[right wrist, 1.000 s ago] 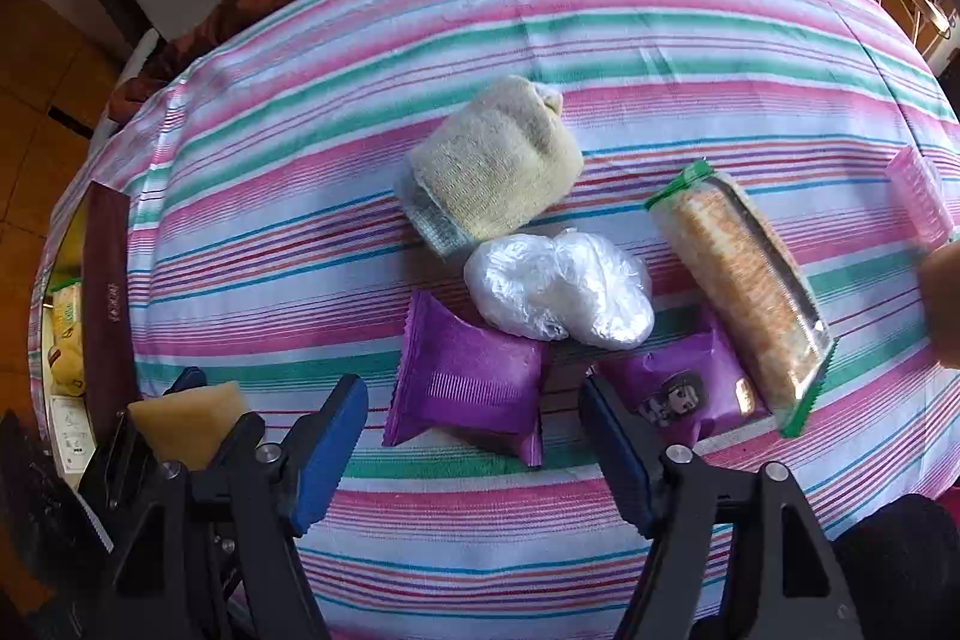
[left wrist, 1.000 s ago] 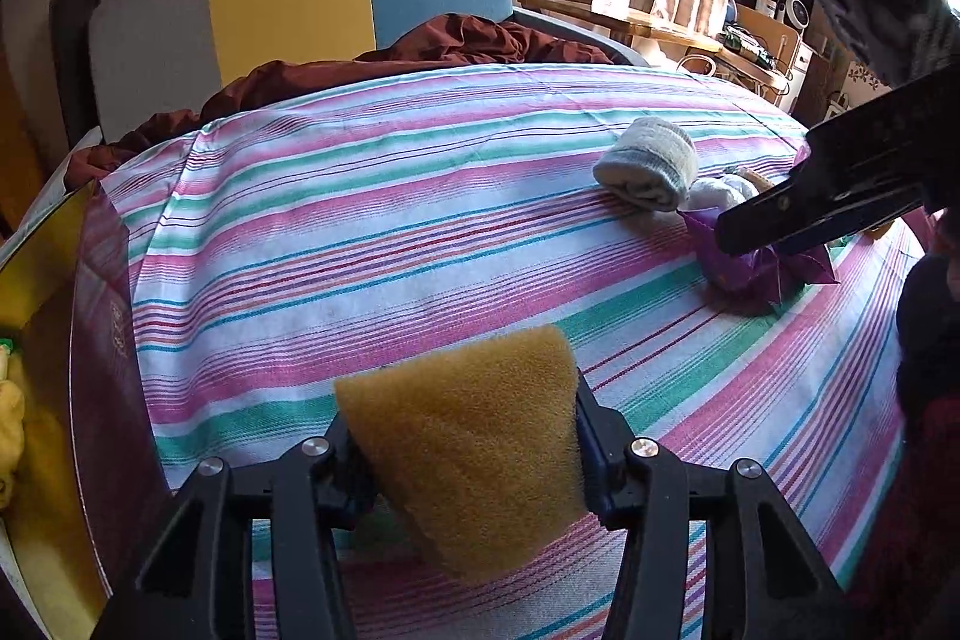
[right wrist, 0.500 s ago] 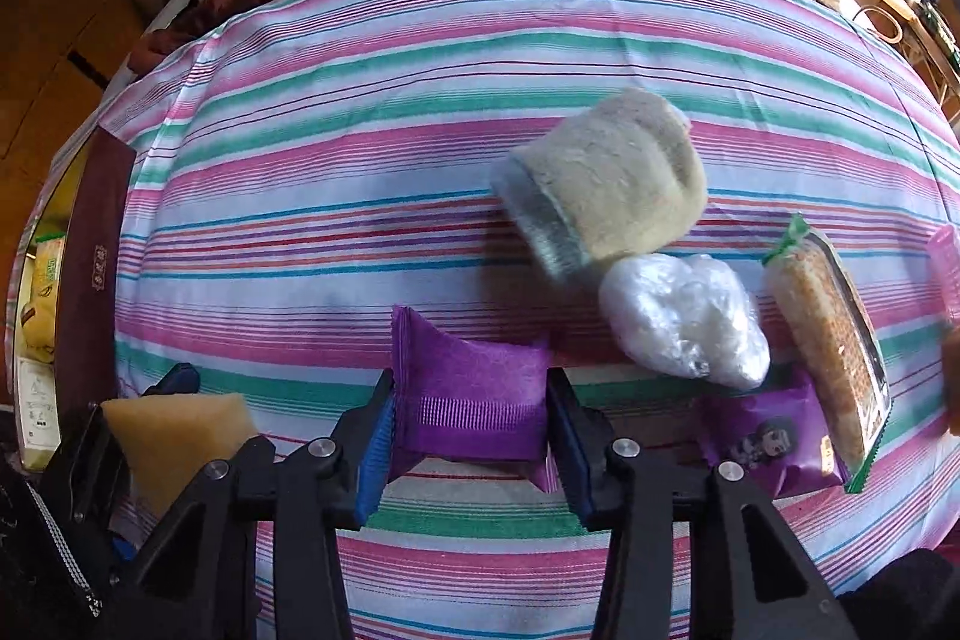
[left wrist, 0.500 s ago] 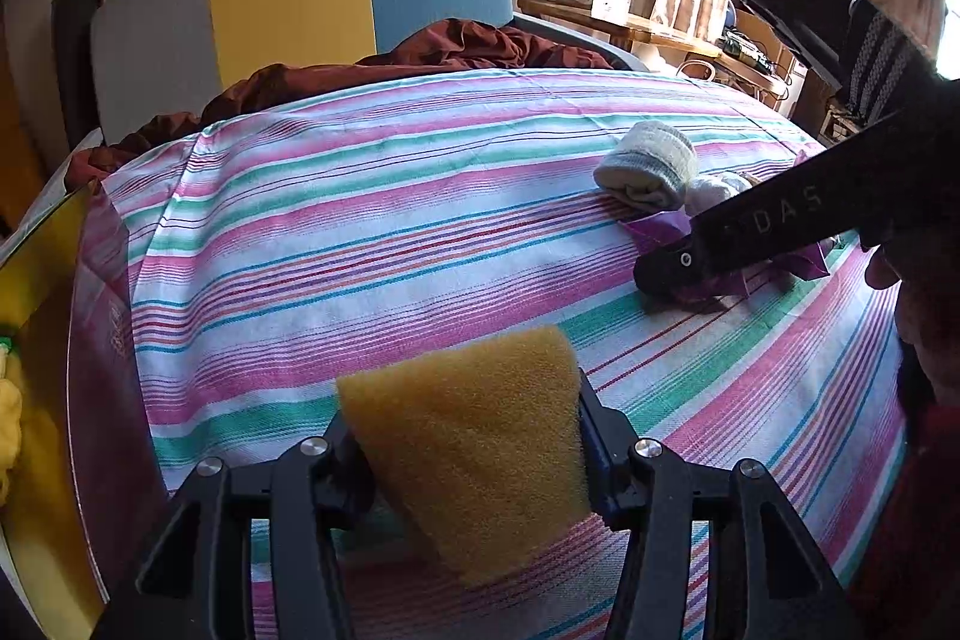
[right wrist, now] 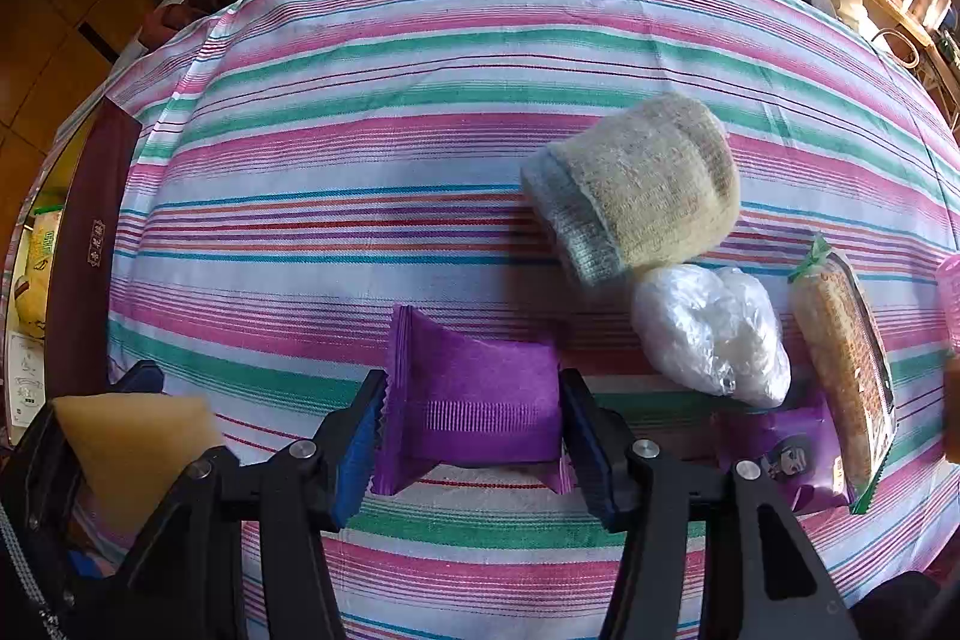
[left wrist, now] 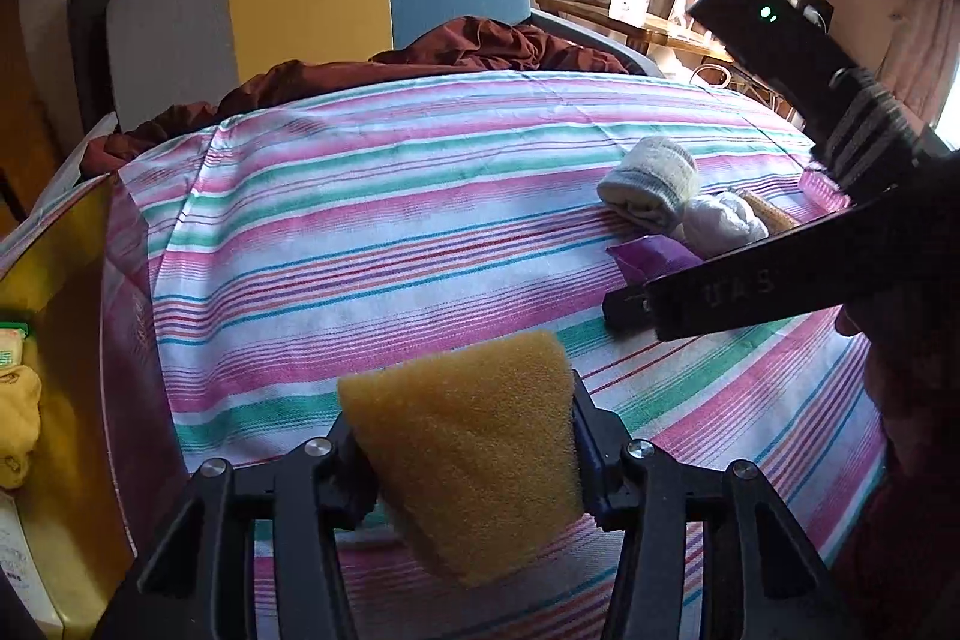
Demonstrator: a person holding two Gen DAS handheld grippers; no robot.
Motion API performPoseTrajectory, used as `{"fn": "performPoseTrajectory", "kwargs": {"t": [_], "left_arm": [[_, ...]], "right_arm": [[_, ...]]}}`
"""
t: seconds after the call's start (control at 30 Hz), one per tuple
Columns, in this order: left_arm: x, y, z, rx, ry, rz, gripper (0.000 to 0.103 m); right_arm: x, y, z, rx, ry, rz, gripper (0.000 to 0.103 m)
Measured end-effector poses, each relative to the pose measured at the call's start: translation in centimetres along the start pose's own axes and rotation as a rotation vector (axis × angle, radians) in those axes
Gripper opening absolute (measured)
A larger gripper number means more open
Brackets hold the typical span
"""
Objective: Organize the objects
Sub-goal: 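Carry the sponge into the gold box and release it with the left tool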
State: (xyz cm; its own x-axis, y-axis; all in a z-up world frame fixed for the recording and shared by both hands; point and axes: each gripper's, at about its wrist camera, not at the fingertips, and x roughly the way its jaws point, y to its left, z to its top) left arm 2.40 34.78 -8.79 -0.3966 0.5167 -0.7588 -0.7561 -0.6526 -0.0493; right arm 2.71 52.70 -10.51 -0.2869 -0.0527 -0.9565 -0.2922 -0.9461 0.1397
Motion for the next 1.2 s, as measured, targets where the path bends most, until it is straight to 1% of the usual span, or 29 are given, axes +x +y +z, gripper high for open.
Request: {"fn": "performPoseTrajectory", "kwargs": {"t": [0.07,0.27,0.53,0.7,0.77,0.87,0.97,1.1,1.2], "left_arm": [[-1.2,-0.2,0.2,0.001,-0.016,-0.006,0.052],[-5.0,0.1,0.7,-0.013,-0.070,-0.014,0.052],[-9.0,3.2,0.9,-0.074,-0.119,0.021,0.053],[-10.7,5.8,0.6,-0.112,-0.152,0.064,0.053],[-11.1,6.9,0.4,-0.135,-0.157,0.083,0.053],[-11.3,8.7,0.0,-0.179,-0.153,0.097,0.053],[-11.6,10.9,-0.8,-0.227,-0.145,0.111,0.053],[-13.0,15.1,-2.4,-0.320,-0.147,0.127,0.053],[-14.6,19.5,-4.1,-0.407,-0.151,0.182,0.053]], "right_arm": [[-0.1,-0.3,-0.1,0.000,0.000,0.006,0.059],[-0.3,-0.2,-0.3,0.000,-0.002,0.003,0.059],[-0.5,0.1,-0.4,-0.014,0.000,-0.016,0.059],[-0.3,0.3,-0.3,-0.017,0.001,-0.021,0.059],[-0.4,0.2,-0.3,-0.015,0.001,-0.016,0.061],[0.2,1.3,-0.1,-0.023,0.000,-0.028,0.061],[0.3,1.5,-0.1,-0.028,-0.002,-0.037,0.060],[0.2,1.7,-0.2,-0.036,-0.003,-0.045,0.060],[0.8,2.7,0.0,-0.044,-0.004,-0.055,0.060]]}}
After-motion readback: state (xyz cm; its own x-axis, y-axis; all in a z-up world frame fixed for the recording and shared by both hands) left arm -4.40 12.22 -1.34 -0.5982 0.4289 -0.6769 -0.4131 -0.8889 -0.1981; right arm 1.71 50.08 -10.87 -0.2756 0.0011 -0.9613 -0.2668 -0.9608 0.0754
